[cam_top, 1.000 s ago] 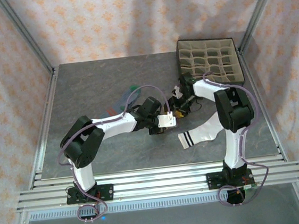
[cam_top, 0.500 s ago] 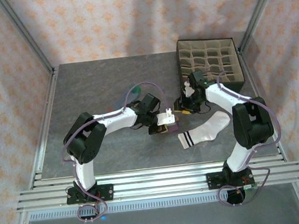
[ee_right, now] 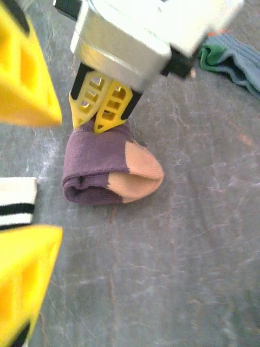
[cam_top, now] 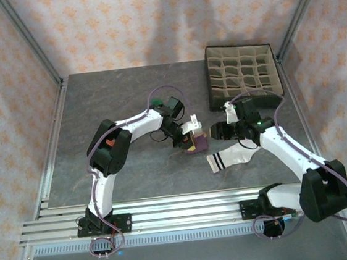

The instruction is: Roll the socks

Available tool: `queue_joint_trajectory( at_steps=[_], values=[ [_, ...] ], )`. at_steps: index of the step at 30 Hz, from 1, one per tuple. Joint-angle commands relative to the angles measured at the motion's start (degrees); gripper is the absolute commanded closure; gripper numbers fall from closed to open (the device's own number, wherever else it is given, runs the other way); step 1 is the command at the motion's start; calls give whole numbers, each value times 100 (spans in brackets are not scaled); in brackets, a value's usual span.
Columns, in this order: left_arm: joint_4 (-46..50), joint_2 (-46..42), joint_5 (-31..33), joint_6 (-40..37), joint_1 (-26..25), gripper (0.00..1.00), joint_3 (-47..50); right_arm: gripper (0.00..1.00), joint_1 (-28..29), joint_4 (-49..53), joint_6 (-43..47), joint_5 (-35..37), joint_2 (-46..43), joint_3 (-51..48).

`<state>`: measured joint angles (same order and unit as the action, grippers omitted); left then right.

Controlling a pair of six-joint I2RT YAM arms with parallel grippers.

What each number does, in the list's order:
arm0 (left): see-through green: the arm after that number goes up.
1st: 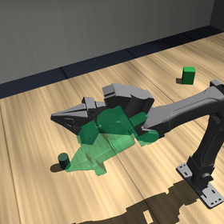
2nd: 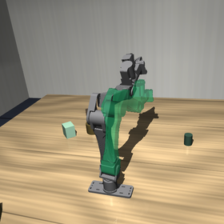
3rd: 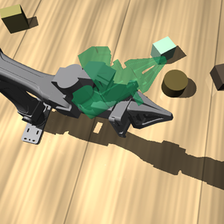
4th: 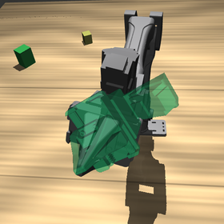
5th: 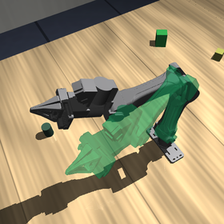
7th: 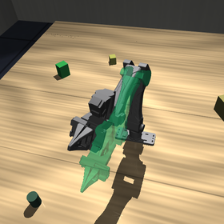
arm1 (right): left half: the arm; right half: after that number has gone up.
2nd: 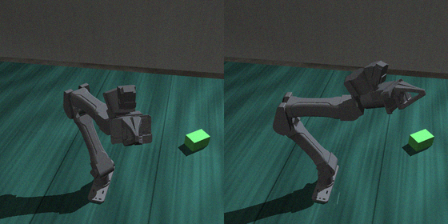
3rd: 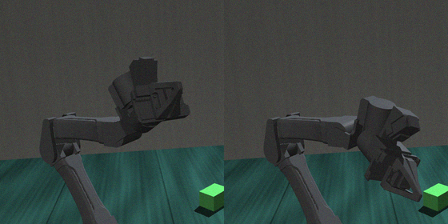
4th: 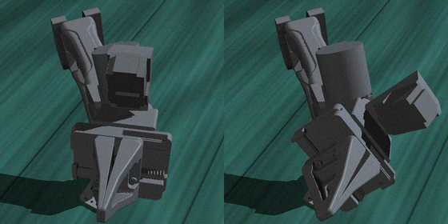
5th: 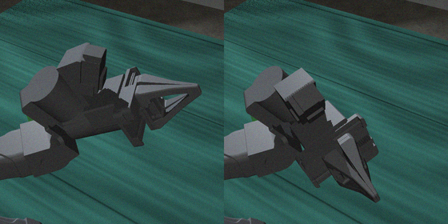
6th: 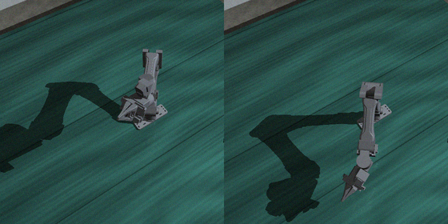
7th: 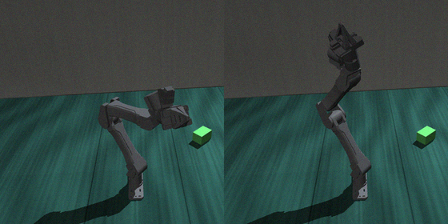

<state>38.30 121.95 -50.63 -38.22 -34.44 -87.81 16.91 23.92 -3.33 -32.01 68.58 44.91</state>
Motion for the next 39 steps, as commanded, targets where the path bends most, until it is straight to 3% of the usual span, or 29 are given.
queue_joint_trajectory(
  at_steps=[1,5,14,19,26,39],
  values=[
    [1193,611,318,443,-15,100,-448,37,313,410,981,1003,-12,231],
    [1502,837,184,597,41,100,-815,35,452,1216,1788,1369,244,921],
    [2070,1252,-263,863,318,100,-1256,32,958,282,3760,2029,-530,225],
    [2117,1393,-438,1021,464,100,-1321,31,1711,-220,5061,2438,-394,-220],
    [2626,1815,-568,1254,613,100,-1766,31,2239,-1156,6061,2781,390,-402],
    [3207,2243,-929,1409,783,100,-2346,27,2352,-1369,7239,2953,1595,143]
  ],
)
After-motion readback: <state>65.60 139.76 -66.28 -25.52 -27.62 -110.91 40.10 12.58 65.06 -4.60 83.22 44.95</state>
